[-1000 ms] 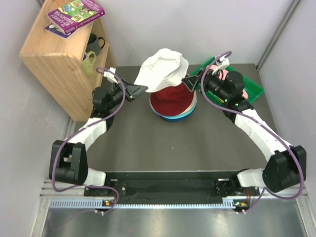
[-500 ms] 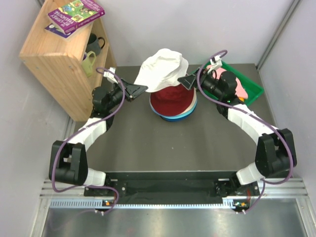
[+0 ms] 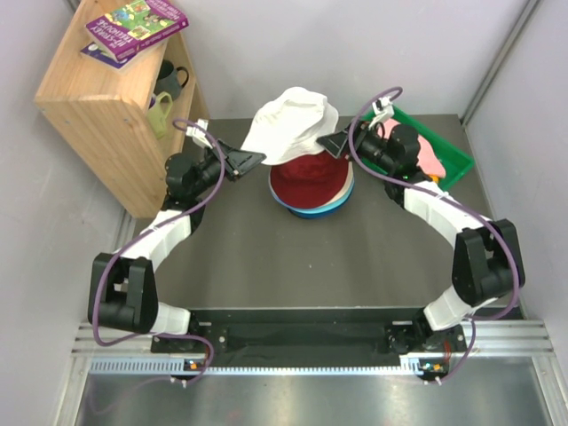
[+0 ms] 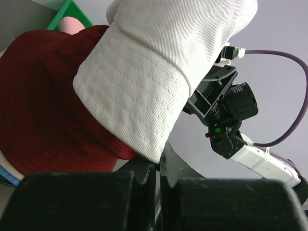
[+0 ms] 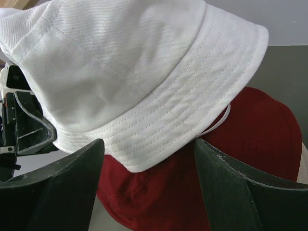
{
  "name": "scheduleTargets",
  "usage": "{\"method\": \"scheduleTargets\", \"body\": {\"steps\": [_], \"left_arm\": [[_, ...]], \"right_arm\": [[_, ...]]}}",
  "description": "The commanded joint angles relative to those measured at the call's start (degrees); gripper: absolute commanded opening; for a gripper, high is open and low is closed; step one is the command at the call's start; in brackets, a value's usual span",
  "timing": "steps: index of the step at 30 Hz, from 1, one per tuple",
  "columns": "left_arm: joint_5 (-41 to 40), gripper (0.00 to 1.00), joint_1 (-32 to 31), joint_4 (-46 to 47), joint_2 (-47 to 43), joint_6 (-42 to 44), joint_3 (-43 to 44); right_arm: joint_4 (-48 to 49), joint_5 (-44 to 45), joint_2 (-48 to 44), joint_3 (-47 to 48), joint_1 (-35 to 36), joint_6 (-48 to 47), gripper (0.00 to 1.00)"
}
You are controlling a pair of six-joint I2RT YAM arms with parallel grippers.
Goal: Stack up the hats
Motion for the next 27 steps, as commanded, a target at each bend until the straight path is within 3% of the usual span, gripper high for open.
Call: {"method": "scheduleTargets", "body": {"steps": [1, 4, 7, 8, 11, 16, 20, 25, 26, 27], "left_arm": [[0.58, 0.00, -0.37, 0.25, -1.30, 1.35, 2.68], [0.67, 0.00, -0.72, 0.34, -1.13, 1.53, 2.68], [0.58, 0.00, -0.90, -0.36, -1.13, 1.97, 2.86], [0.58, 0.00, -0.90, -0.71, -1.04, 2.32, 3.12], [0.49, 0.00, -0.90, -2.12, -1.13, 3.02, 3.65], [0.31, 0.00, -0.90, -0.46, -1.83, 1.36, 3.83], [0.75, 0.00, -0.90, 0.78, -2.62, -0.32, 3.82], [1.19, 0.00, -0.90, -0.80, -2.88, 0.65, 4.26], [1.37, 0.00, -0.90, -0.46, -2.97, 0.39, 4.26], [1.46, 0.00, -0.90, -0.10, -2.88, 0.04, 4.09]], "right_arm": [[5.60, -1.66, 1.36, 3.00, -0.36, 0.54, 0.72], [7.28, -2.18, 2.68, 3.27, -0.36, 2.29, 0.65], [8.24, -2.45, 3.65, 3.62, -0.27, 3.79, 0.51], [8.94, -2.45, 3.65, 3.18, -0.27, 4.75, 0.41], [11.14, -2.10, 3.30, 2.91, -0.27, 5.98, 0.24], [12.55, -1.05, 1.46, 2.48, -0.36, 6.60, 0.02], [12.73, 0.01, -1.35, 0.55, -0.36, 6.25, 0.00], [9.74, 0.71, -3.38, 0.45, -0.44, 4.94, 0.19], [9.48, 0.80, -3.38, 0.54, -0.53, 4.85, 0.27], [9.48, 0.72, -3.12, 0.63, -0.45, 4.85, 0.28]]}}
